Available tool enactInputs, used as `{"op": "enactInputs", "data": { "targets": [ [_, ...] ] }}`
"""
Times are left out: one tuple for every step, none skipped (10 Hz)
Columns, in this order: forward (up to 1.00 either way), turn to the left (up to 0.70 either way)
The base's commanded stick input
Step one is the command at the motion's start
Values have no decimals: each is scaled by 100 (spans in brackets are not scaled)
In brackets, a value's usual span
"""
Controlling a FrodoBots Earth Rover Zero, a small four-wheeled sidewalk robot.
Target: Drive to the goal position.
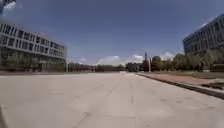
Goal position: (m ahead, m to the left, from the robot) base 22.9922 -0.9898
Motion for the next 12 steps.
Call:
{"op": "enactInputs", "data": {
  "targets": [
    [70,2],
    [70,2],
    [70,2],
    [70,2],
    [70,-11],
    [70,-33],
    [70,-33],
    [70,-32],
    [70,2],
    [70,2],
    [70,2],
    [70,2]
  ]
}}
